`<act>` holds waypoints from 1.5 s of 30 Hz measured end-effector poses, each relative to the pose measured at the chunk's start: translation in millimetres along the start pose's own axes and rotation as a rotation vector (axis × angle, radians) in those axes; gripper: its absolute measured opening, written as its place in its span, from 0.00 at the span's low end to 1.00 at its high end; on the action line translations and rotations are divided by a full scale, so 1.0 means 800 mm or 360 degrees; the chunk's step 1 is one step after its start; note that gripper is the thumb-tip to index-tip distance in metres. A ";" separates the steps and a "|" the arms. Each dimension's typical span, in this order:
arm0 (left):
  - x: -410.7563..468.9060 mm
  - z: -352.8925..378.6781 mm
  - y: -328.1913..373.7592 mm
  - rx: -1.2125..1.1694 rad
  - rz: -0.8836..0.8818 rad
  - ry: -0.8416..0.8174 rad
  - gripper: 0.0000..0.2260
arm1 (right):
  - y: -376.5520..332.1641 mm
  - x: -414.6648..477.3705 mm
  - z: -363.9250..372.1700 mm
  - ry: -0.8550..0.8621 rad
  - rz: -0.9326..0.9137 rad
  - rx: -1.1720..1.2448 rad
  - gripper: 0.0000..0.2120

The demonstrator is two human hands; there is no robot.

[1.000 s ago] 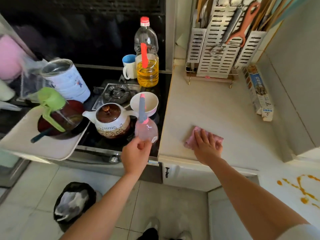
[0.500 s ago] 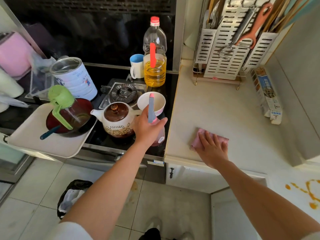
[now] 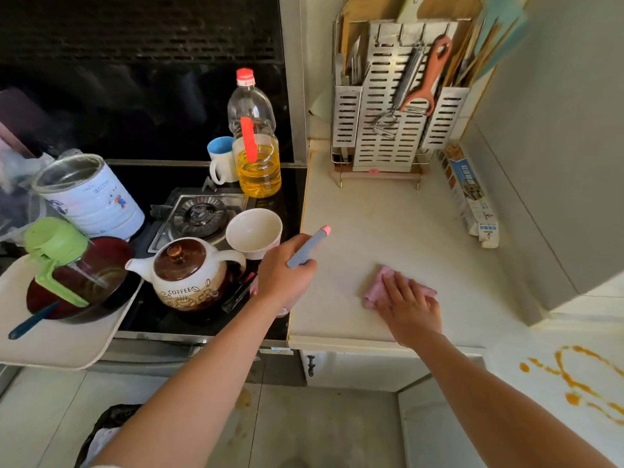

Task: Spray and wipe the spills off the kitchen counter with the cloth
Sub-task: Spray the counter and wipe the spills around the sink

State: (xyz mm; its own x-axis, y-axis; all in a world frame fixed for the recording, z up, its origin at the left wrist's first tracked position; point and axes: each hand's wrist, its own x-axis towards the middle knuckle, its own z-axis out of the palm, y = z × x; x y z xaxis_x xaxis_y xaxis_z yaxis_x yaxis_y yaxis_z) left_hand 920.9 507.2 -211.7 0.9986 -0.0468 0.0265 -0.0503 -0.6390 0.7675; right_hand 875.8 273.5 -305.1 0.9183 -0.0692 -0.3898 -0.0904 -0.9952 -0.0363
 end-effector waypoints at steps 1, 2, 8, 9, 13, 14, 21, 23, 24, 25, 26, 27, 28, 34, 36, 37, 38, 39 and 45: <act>0.004 0.003 0.006 0.0084 0.0010 -0.0103 0.07 | 0.009 0.002 0.003 -0.0037 0.0056 0.0025 0.31; 0.010 0.008 0.011 0.0177 0.0008 -0.0191 0.05 | 0.020 0.004 0.005 -0.0062 0.0110 0.0050 0.31; 0.031 0.040 0.035 0.0470 -0.0257 -0.0308 0.06 | 0.056 -0.001 0.008 -0.0098 0.0207 0.0176 0.32; 0.032 0.044 0.036 0.0493 -0.0307 -0.0316 0.06 | 0.058 -0.001 0.008 -0.0097 0.0189 0.0198 0.32; 0.039 0.054 0.027 0.0501 -0.0424 -0.0422 0.11 | 0.060 0.003 0.008 -0.0105 0.0208 0.0332 0.32; 0.040 0.056 0.025 0.0518 -0.0418 -0.0439 0.12 | 0.058 0.003 0.007 -0.0105 0.0215 0.0348 0.32; 0.046 0.051 0.034 0.0700 -0.0227 -0.0301 0.08 | 0.053 0.002 0.010 -0.0086 0.0264 0.0348 0.31; 0.050 0.051 0.033 0.0580 -0.0296 -0.0365 0.06 | 0.052 0.002 0.010 -0.0095 0.0258 0.0333 0.31; 0.052 0.051 0.032 0.0460 -0.0359 -0.0421 0.05 | 0.052 0.002 0.009 -0.0096 0.0254 0.0328 0.31; 0.053 0.051 0.032 0.0345 -0.0414 -0.0459 0.04 | 0.051 0.002 0.009 -0.0096 0.0252 0.0327 0.30; 0.054 0.051 0.032 0.0279 -0.0445 -0.0481 0.03 | 0.051 0.001 0.009 -0.0091 0.0253 0.0327 0.30; 0.054 0.052 0.032 0.0273 -0.0446 -0.0495 0.02 | 0.052 0.002 0.010 -0.0089 0.0257 0.0328 0.30; 0.054 0.053 0.032 0.0290 -0.0443 -0.0499 0.03 | 0.052 0.002 0.010 -0.0094 0.0258 0.0326 0.30; 0.048 0.059 0.027 0.0348 -0.0447 -0.0355 0.06 | 0.054 0.007 0.014 -0.0128 0.0257 0.0324 0.31; 0.047 0.059 0.029 0.0356 -0.0446 -0.0338 0.06 | 0.055 0.007 0.014 -0.0128 0.0251 0.0327 0.30; 0.048 0.058 0.030 0.0345 -0.0452 -0.0333 0.06 | 0.054 0.006 0.014 -0.0125 0.0250 0.0328 0.30; 0.049 0.058 0.032 0.0316 -0.0461 -0.0324 0.06 | 0.054 0.007 0.014 -0.0120 0.0252 0.0327 0.30; 0.051 0.057 0.033 0.0280 -0.0470 -0.0314 0.06 | 0.055 0.007 0.015 -0.0114 0.0252 0.0331 0.30; 0.055 0.056 0.037 0.0348 -0.0425 -0.0288 0.11 | 0.054 0.009 0.019 -0.0080 0.0263 0.0295 0.30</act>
State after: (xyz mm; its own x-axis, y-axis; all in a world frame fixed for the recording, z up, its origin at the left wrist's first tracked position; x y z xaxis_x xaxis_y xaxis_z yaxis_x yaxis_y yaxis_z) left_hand 962.2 451.7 -216.6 0.9584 0.0212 -0.2845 0.1889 -0.7945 0.5772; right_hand 872.7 231.2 -323.3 0.8653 -0.2219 -0.4494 -0.3112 -0.9408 -0.1346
